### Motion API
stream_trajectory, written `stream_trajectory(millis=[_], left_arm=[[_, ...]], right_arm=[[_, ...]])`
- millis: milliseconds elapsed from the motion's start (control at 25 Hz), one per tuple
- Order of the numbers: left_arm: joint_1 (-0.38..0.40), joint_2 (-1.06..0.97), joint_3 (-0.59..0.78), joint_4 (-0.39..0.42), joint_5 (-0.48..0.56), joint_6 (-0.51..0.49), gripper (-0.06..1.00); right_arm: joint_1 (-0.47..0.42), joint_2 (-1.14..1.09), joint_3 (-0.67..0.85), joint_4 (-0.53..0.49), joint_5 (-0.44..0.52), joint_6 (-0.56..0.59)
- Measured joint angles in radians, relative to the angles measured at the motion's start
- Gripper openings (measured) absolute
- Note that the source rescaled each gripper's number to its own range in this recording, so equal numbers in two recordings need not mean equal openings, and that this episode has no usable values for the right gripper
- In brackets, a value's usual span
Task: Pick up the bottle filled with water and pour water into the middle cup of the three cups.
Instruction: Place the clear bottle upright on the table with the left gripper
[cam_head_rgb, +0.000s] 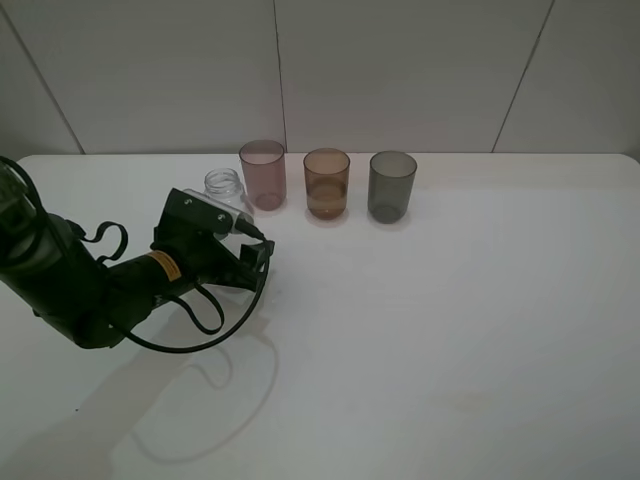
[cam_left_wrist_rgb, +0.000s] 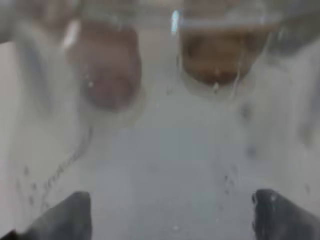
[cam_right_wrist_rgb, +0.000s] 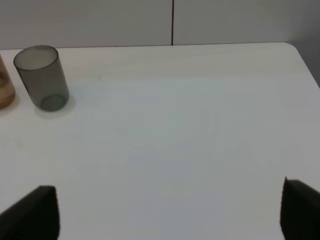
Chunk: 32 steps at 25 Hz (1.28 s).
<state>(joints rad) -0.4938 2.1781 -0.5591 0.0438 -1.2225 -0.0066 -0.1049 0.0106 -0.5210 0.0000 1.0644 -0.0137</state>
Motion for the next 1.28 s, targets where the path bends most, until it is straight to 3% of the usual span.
stream_trajectory(millis=[40,80,200,760,1280], left_arm=[[0.0,0.001,0.0,0.001,0.002,0.0,0.87],[0.0,0.001,0.0,0.004,0.002,0.0,0.93],[0.0,0.001,0.0,0.014,0.002,0.0,1.0],[0.0,-0.114,0.0,0.038,0.005,0.0,1.0],[0.011,-0.373,0.003,0.031,0.048,0.007,1.0]], right_arm=[[0.0,0.0,0.0,0.0,0.0,0.0],[0.0,0.0,0.0,0.0,0.0,0.0],[0.0,0.0,0.0,0.0,0.0,0.0],[0.0,0.0,0.0,0.0,0.0,0.0],[0.0,0.0,0.0,0.0,0.0,0.0]])
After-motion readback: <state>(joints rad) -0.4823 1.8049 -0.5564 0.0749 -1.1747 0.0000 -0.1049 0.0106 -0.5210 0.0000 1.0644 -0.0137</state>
